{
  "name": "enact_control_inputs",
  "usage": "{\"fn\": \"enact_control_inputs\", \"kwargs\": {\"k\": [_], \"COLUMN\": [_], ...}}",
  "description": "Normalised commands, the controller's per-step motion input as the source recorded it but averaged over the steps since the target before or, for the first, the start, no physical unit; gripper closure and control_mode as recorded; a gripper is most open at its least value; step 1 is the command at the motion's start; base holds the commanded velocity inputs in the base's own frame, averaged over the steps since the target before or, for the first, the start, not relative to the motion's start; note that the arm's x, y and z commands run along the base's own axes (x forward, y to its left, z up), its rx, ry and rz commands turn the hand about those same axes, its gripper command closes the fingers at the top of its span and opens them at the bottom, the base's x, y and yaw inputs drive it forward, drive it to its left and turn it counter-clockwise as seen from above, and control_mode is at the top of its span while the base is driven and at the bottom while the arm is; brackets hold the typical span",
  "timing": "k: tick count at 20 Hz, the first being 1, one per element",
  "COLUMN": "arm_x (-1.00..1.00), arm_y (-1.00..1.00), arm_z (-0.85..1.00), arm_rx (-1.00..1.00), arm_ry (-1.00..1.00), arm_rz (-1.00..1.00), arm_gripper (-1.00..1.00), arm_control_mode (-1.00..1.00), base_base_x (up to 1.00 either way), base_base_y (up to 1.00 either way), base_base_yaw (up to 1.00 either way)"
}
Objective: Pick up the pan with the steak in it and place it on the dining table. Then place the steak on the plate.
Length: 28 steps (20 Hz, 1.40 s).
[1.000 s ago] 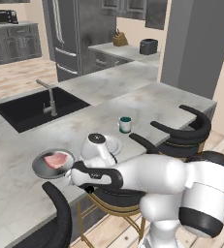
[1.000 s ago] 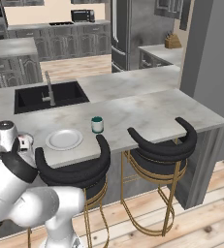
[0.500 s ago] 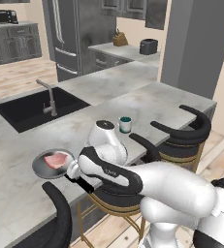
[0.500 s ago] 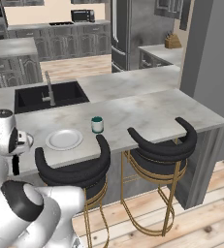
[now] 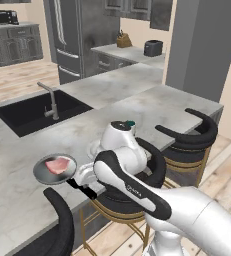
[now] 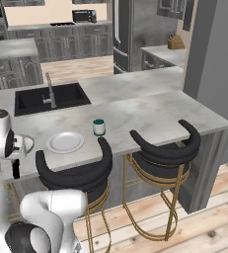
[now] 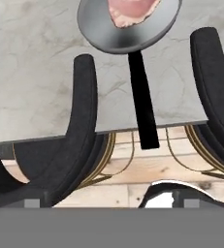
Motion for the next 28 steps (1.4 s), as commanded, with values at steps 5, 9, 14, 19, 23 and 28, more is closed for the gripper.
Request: {"fn": "enact_control_inputs", "kwargs": {"k": [5,9,14,19,23,28], "arm_x": [0.42,0.71,0.76,0.71,0.55,0.08], "arm_y": [0.41,0.48,0.22,0.22,0.28,0.1], "arm_z": [0.45,0.23,0.01,-0.07,-0.19,-0.05], "arm_rx": [-0.05,-0.09,-0.06,-0.08,-0.07,-0.02], "arm_ry": [-0.11,-0.06,0.02,0.05,0.06,0.03], "arm_rz": [-0.15,-0.15,-0.05,-0.03,-0.02,0.0], "arm_gripper": [-1.0,-1.0,-1.0,-1.0,-1.0,-1.0], "arm_control_mode": [-1.0,-1.0,-1.0,-1.0,-1.0,-1.0], "base_base_x": [0.0,0.0,0.0,0.0,0.0,0.0], "base_base_y": [0.0,0.0,0.0,0.0,0.0,0.0], "base_base_yaw": [0.0,0.0,0.0,0.0,0.0,0.0]}}
